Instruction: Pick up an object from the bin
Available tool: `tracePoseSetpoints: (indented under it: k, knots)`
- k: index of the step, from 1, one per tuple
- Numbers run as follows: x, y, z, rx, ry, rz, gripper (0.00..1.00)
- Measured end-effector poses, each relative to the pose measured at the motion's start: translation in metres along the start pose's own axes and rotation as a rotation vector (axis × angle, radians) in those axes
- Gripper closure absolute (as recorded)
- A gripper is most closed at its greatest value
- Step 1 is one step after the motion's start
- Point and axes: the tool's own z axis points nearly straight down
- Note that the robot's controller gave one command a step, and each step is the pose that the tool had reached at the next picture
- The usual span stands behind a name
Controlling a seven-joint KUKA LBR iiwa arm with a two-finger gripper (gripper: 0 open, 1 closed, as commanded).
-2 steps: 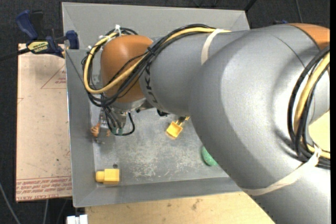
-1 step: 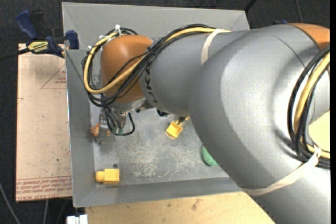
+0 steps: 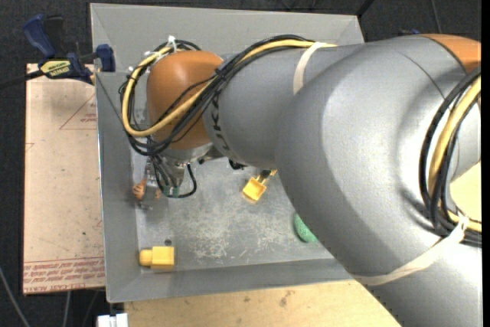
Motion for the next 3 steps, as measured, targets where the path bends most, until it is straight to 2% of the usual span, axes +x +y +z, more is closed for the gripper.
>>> tracePoseSetpoints:
  k: [2, 3]
  knots:
    - [0.003, -0.002, -0.024, 0.01, 0.014, 0.0, 1.0]
    - [0.0, 0.0, -0.042, 0.005, 0.007, 0.0, 1.0]
